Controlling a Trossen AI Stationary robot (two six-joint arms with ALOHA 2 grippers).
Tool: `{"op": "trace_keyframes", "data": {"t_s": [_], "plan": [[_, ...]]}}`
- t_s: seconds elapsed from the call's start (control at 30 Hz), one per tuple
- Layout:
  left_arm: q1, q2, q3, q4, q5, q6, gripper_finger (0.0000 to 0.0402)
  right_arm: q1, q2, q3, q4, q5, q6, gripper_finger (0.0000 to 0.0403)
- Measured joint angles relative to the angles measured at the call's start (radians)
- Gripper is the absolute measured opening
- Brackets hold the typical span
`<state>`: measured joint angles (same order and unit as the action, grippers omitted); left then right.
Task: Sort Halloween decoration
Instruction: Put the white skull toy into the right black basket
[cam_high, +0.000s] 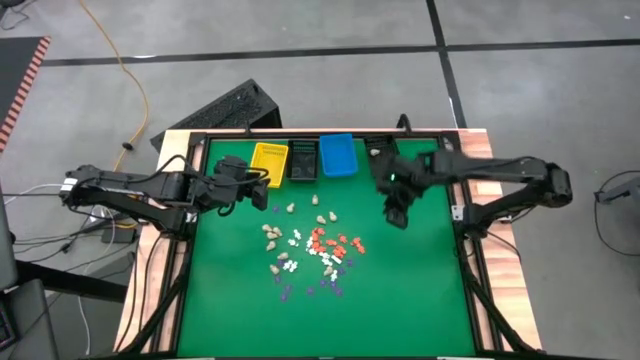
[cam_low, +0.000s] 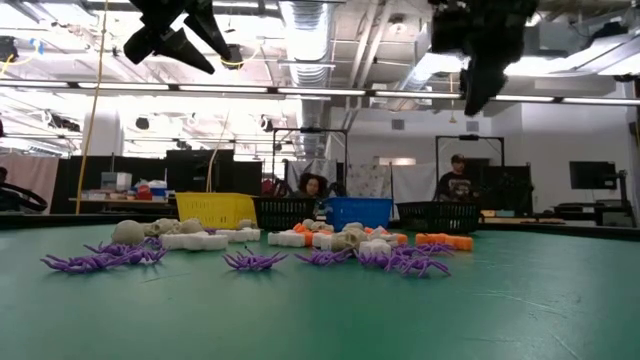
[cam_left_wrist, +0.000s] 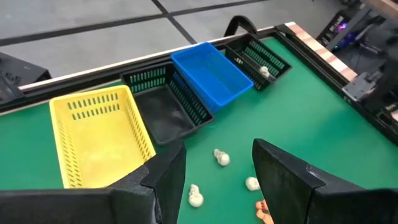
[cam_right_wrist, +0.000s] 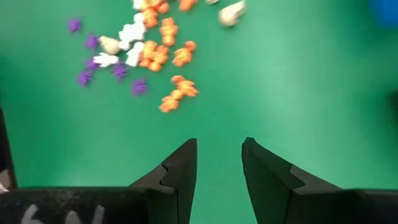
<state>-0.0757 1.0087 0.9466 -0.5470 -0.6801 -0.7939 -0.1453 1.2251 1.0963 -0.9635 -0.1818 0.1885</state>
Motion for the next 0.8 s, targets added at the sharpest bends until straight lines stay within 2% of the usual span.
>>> {"op": "trace_keyframes", "data": {"t_s": [0.07, 0.17, 0.33, 0.47, 0.63, 0.8], "plan": [[0.000, 0.002, 0.000, -0.001, 0.005, 0.000, 0.0176, 0.056, 0.000, -0.068, 0.108, 0.003, 0.066, 0.0153], [0.000, 0.000, 0.000, 0.016, 0.014, 0.021, 0.0176, 0.136, 0.010, -0.140, 0.263, 0.061, 0.124, 0.0153], [0.005, -0.025, 0.000, 0.055, 0.056, 0.082, 0.0176, 0.219, 0.069, -0.184, 0.463, 0.231, 0.065, 0.0153], [0.027, -0.053, 0.000, 0.062, 0.127, 0.111, 0.0176, 0.215, 0.133, -0.184, 0.623, 0.334, -0.021, 0.0153], [0.049, -0.100, 0.000, 0.076, 0.151, 0.135, 0.0176, 0.166, 0.198, -0.165, 0.781, 0.341, -0.039, 0.0153], [0.064, -0.137, 0.000, 0.070, 0.151, 0.136, 0.0176, 0.105, 0.264, -0.131, 0.784, 0.315, -0.008, 0.0153]]}}
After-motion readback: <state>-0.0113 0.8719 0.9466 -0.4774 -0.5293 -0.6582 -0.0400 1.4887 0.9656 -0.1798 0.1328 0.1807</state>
